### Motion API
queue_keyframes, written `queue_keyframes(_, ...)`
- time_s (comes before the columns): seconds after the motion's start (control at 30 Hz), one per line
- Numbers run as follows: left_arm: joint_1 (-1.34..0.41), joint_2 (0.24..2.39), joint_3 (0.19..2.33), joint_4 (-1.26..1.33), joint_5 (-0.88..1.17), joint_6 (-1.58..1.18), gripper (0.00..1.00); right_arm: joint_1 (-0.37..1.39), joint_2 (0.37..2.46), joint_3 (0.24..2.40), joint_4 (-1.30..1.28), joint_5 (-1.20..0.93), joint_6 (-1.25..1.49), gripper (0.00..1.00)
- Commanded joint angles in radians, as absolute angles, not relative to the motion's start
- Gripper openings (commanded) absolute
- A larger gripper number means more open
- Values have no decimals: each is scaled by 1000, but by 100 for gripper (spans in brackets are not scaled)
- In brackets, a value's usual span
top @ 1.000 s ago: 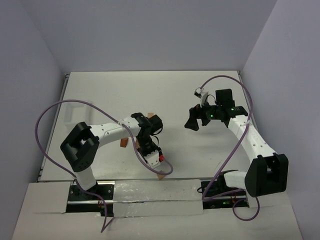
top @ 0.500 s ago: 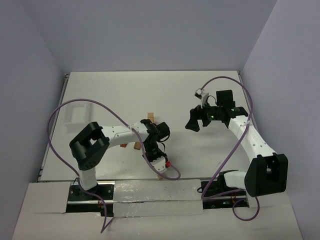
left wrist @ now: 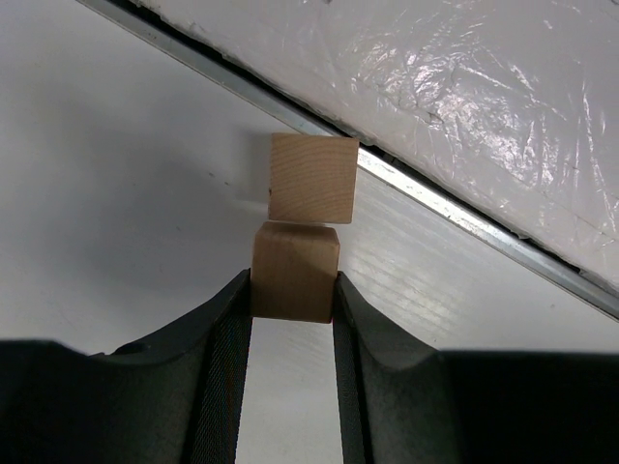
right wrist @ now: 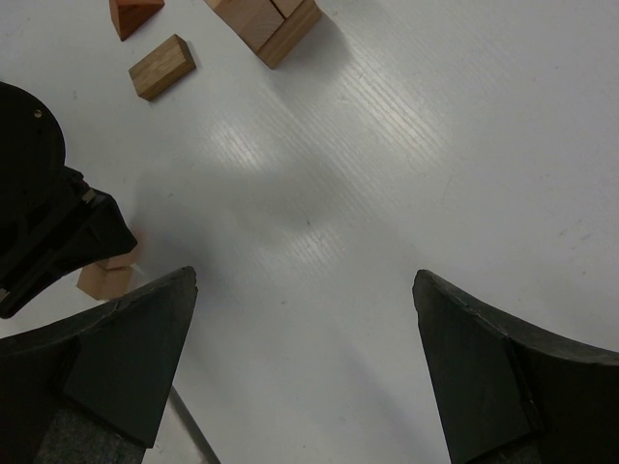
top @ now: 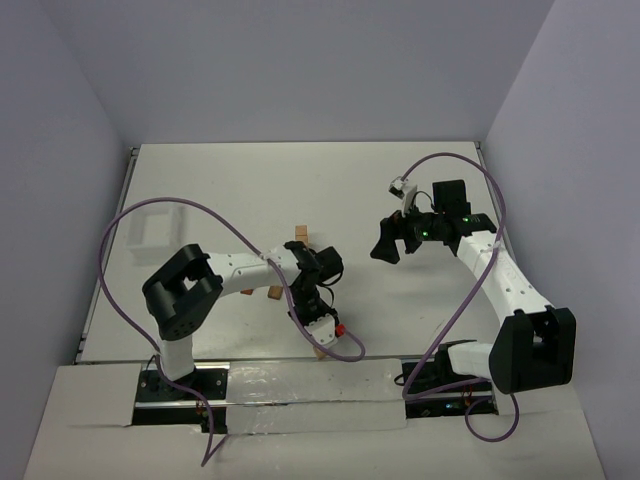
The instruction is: Build the wood block tower
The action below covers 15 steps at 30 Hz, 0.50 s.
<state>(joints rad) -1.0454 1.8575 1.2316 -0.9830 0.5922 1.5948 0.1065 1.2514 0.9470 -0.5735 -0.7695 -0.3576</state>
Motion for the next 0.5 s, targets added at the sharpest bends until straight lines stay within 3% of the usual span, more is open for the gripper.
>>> queue_keyframes(0.0,-1062,1861,1238,-980,636,1605,31,99,1239,975,-575,-792,-370,100)
queue_keyframes(0.47,-1068,1867,1231,-989,654,1595,44,97,1246,974,-575,-793,-371,100)
